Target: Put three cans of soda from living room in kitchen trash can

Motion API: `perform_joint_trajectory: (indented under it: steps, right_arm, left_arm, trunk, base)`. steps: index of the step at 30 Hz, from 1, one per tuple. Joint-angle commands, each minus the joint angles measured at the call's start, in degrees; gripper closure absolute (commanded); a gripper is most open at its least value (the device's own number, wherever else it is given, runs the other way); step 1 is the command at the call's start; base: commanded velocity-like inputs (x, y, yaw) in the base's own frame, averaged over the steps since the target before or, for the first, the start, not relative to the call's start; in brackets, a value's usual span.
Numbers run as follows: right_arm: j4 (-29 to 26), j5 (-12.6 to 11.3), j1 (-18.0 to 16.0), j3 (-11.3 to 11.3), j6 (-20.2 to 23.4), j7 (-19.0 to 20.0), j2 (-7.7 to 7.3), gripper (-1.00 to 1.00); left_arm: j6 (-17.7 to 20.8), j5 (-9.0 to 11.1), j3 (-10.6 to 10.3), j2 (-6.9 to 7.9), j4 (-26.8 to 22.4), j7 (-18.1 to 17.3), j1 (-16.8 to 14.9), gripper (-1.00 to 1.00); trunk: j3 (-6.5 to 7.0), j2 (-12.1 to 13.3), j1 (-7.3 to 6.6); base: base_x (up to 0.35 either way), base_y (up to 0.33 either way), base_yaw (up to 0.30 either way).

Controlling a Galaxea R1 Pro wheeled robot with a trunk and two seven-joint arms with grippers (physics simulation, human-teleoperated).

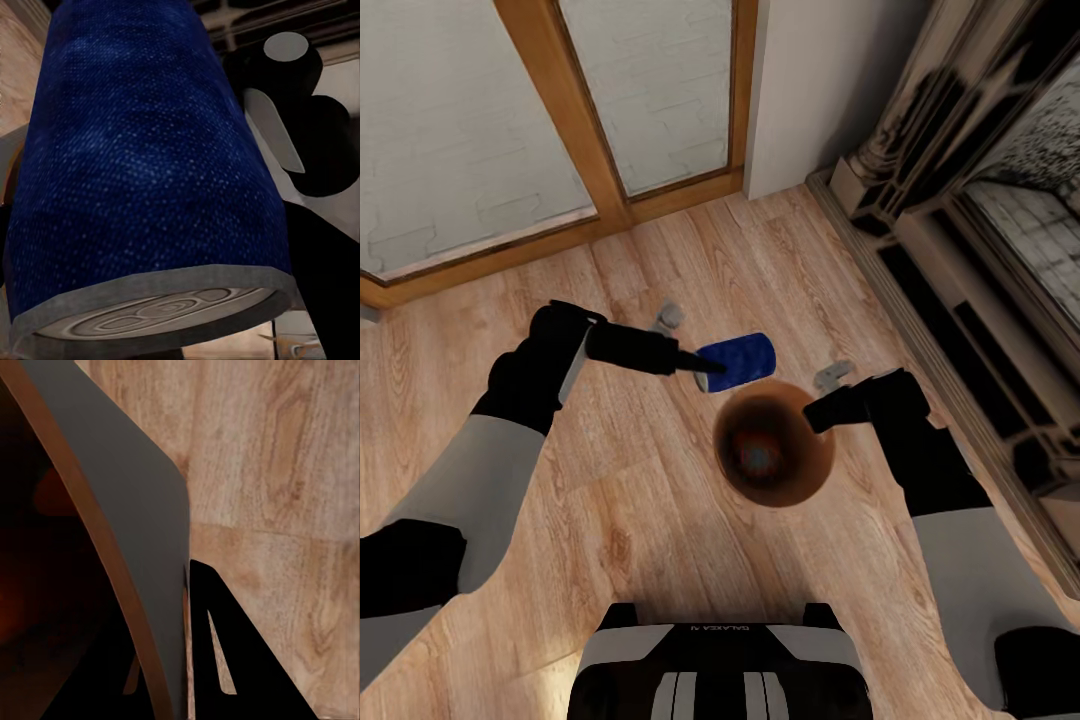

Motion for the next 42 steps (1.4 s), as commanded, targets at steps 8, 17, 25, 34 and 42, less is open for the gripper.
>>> perform_joint_trajectory:
  steps: [8,17,25,34,42]
  right_arm:
    - [1.5,-1.2,-1.2,0.2,0.7,-0.6,0.21,1.0]
    - [1.6,-1.2,-1.5,0.3,0.7,-0.8,0.76,1.0]
    - [1.4,-1.1,-3.2,1.4,2.9,-0.8,2.75,1.0]
    - [1.2,-1.0,-3.9,4.2,2.9,-0.8,3.65,1.0]
    - [1.0,-1.0,-3.9,4.4,2.9,-0.8,3.7,1.0]
  left_arm:
    - [0.0,-1.1,-5.2,0.26,-0.6,-0.4,-0.1,1.0]
    - [0.0,-1.5,-14.3,-0.34,-0.4,0.1,-0.1,1.0]
    - [0.0,-1.6,-16.4,-0.49,0.1,4.4,-0.1,1.0]
    - [0.0,-1.6,-17.3,-1.89,2.3,11.6,-0.1,1.0]
    - [0.0,-1.6,-18.7,-4.92,4.7,19.3,0.4,1.0]
  trunk:
    - [0.0,0.0,0.0]
    - [0.0,0.0,0.0]
    - [0.0,0.0,0.0]
    - [0.0,0.0,0.0]
    - [0.0,0.0,0.0]
  base:
    - [0.0,0.0,0.0]
    - [0.0,0.0,0.0]
    - [0.0,0.0,0.0]
    - [0.0,0.0,0.0]
    - [0.0,0.0,0.0]
